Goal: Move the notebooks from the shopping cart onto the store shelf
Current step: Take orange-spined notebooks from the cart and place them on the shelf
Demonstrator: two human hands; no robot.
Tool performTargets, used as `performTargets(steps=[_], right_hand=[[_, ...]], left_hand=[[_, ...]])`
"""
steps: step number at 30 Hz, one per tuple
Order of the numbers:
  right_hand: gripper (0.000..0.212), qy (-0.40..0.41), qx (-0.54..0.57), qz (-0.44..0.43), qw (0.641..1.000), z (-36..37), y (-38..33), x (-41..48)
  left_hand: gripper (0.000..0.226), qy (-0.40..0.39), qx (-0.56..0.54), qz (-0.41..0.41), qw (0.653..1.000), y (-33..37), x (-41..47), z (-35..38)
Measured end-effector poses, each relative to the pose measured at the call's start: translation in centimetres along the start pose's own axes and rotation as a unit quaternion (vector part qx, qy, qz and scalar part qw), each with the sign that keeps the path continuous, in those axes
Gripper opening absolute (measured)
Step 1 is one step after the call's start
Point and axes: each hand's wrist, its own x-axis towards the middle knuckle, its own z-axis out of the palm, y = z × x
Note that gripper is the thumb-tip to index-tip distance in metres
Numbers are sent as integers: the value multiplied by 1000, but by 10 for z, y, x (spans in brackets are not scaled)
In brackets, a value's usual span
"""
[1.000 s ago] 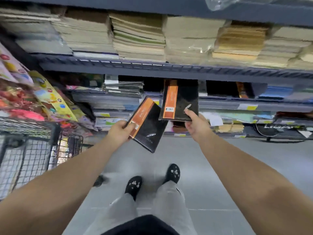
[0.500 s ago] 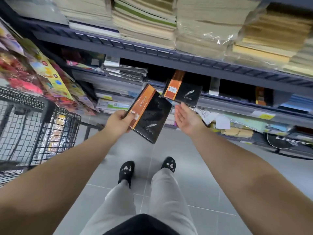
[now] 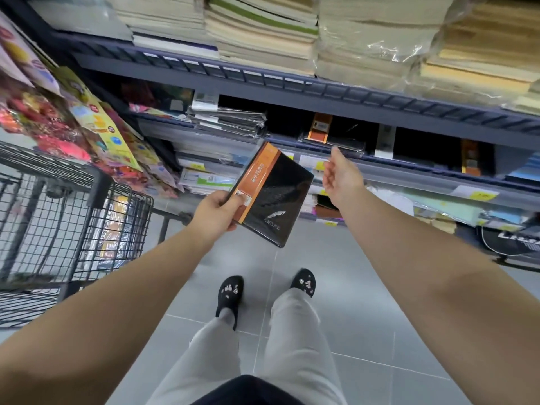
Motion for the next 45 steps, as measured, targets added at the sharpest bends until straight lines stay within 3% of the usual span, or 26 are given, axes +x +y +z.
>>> performTargets(steps=[3,7,11,15,19,22,26,28,31,34,38,41,45], right_hand=[[27,-29,-46,-2,999,-16,17,-20],[58,-98,-100,24,990,-44,38,-46],[24,-152,-168,27,974,-59,43,-70],[23,-186,-226,36,955,-70,46,-86],[28,-190,-177,12,966,-82,35,-74],[28,-186,-181,15,966,-79,18,-58],[28,-132,-188,6,973,-66,-9,-34],[23,-105,-120,17,987,-61,-17,-22],[16,-92,-46,39,994,-58,-15,-12],[15,-99,-59,48,992,-54,-8,-8],[14,-91,-70,15,993,-45,-6,-2],[18,-83,-112,-10,990,-36,-12,6],[21,-56,-125,-18,990,-19,-23,15]], left_hand=[[13,-29,-22,-12,999,2,-4,2],[21,-50,-80,-29,995,10,-7,17],[21,-87,-92,-16,992,20,-4,41],[19,-118,-115,-3,986,29,-2,68],[15,-162,-44,8,986,34,3,78],[32,-169,50,18,984,40,20,77],[52,-118,166,48,978,42,51,72],[52,-100,201,71,972,41,61,71],[57,-95,318,138,933,39,74,74],[67,-100,456,236,852,45,82,82],[80,-91,564,258,779,54,91,98],[90,-78,610,224,756,49,91,108],[94,-76,608,219,760,49,91,107]])
